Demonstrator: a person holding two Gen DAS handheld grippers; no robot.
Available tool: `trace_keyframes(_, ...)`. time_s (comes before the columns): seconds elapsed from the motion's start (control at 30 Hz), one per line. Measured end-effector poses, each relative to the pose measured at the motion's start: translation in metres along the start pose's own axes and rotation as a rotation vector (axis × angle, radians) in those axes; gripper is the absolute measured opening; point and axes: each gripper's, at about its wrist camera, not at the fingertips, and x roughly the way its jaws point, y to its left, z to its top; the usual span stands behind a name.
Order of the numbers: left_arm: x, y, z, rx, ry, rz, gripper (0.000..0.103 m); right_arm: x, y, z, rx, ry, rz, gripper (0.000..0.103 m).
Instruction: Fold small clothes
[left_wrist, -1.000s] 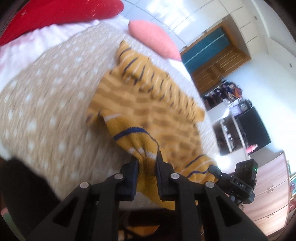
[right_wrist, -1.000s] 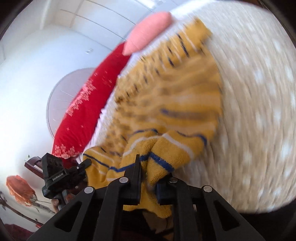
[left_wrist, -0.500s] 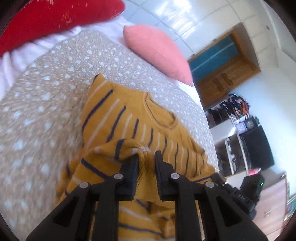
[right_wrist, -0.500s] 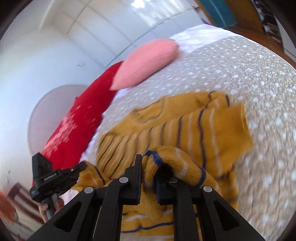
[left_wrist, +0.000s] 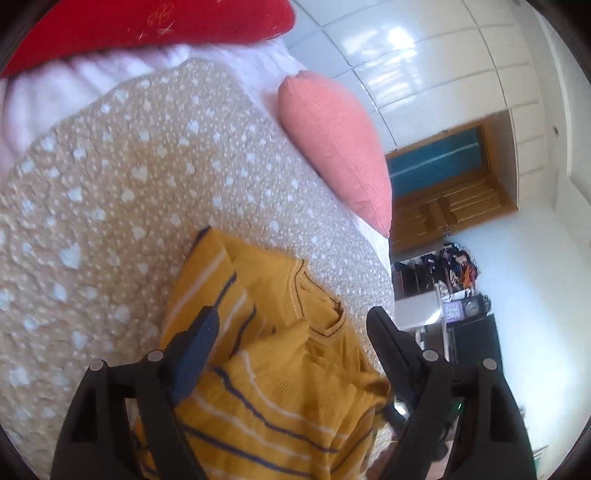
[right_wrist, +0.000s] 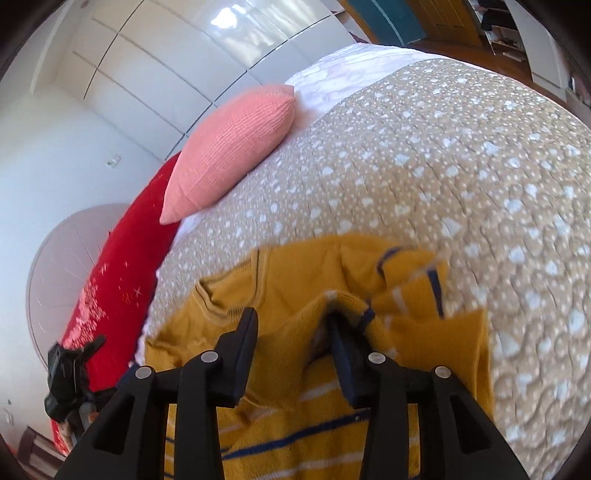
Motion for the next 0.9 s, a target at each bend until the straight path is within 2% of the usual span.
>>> trace_keyframes(0.07,-0.011,-0.007,-0.006,0.058,-0.007,0.035,0.081,-0.008,-0.001,0.010,0.018,-0.060,-0.022,0.064)
trace_keyframes(0.13,-0.021,-0.014,-0.017,0.121,-0.004,0.090,0.082,-0.026,-0.001,0.018,0.029,-0.135,-0.084,0.071)
trace_keyframes(0.2,-0.031,-0.019,-0.032,0.187,-0.007,0.162,0.084,-0.044,0.007,0.019,-0.004,-0.154,-0.093,0.071)
trace_keyframes(0.27,-0.030,-0.019,-0.039,0.230,-0.012,0.236,0.086,-0.053,0.022,0.010,-0.084,-0.135,-0.099,0.071)
trace_keyframes(0.37,-0.017,-0.007,-0.041,0.217,0.030,0.260,0.086,-0.055,0.043,-0.014,-0.212,-0.086,-0.140,0.070)
trace_keyframes(0.47,-0.001,0.000,-0.042,0.215,0.037,0.306,0.086,-0.058,0.049,-0.040,-0.259,-0.044,-0.153,0.070)
trace_keyframes(0.53,0.015,-0.009,-0.048,0.298,0.063,0.333,0.085,-0.059,0.048,-0.050,-0.282,-0.027,-0.154,0.070)
trace_keyframes(0.57,0.022,-0.015,-0.052,0.355,0.080,0.349,0.081,-0.059,0.049,-0.055,-0.308,-0.018,-0.162,0.069)
trace_keyframes(0.6,0.031,-0.023,-0.058,0.438,0.095,0.407,0.058,-0.059,0.049,-0.059,-0.325,-0.013,-0.166,0.068)
trace_keyframes(0.63,0.039,-0.029,-0.063,0.505,0.103,0.485,0.026,-0.058,0.051,-0.061,-0.357,-0.004,-0.178,0.066)
trace_keyframes(0.67,0.047,-0.032,-0.065,0.551,0.115,0.552,0.020,-0.057,0.052,-0.062,-0.379,0.002,-0.185,0.065)
trace_keyframes(0.7,0.049,-0.030,-0.062,0.554,0.118,0.564,0.020,-0.055,0.055,-0.064,-0.408,0.011,-0.188,0.065)
trace_keyframes(0.87,0.040,-0.014,-0.030,0.493,0.004,0.685,0.014,-0.039,0.073,-0.070,-0.493,0.059,-0.116,0.065)
trace_keyframes(0.9,0.039,-0.011,-0.025,0.489,-0.020,0.716,0.010,-0.031,0.077,-0.070,-0.505,0.070,-0.103,0.065)
